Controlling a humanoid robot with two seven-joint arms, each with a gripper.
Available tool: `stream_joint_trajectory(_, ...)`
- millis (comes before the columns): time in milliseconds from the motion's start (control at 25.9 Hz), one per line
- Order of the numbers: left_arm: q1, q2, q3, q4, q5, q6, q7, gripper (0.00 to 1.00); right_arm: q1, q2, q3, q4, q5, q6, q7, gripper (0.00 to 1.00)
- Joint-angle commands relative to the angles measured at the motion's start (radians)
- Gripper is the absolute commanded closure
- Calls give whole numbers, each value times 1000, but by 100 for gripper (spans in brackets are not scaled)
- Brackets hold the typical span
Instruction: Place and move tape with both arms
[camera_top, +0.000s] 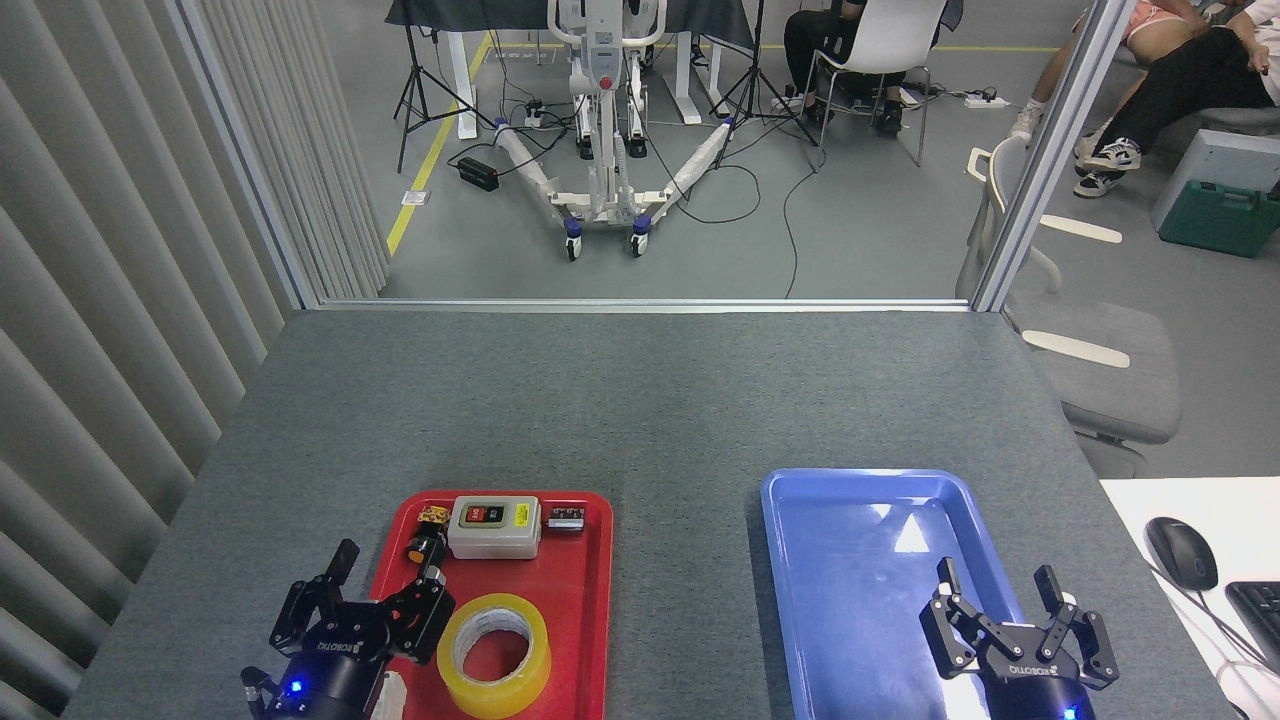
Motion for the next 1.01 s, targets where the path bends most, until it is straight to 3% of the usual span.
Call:
stream_joint_trajectory(0,0,-1,1,11,4,2,0,0,5,0,12,-5,2,8,5,0)
stream_joint_trajectory(387,-1,-1,6,10,15,50,-3,0,8,5,23,-8,8,11,5,0)
stream_joint_trajectory(464,-14,-5,6,14,16,50,-55,0,8,6,25,-8,8,11,4,0)
stream_joint_trajectory(541,-51,7,1,13,18,40,-230,0,8,6,25,-8,8,12,4,0)
stream_joint_trajectory(773,-238,4,0,10,15,-119,-1006,0,8,6,26,-9,8,11,4,0)
stream_joint_trajectory(851,-282,-4,1,27,12,-131,-1179,0,8,5,26,-9,8,11,-1,0)
stream_joint_trajectory(967,-316,-5,0,68,10,-141,-1303,0,8,2,28,-12,8,11,2,0)
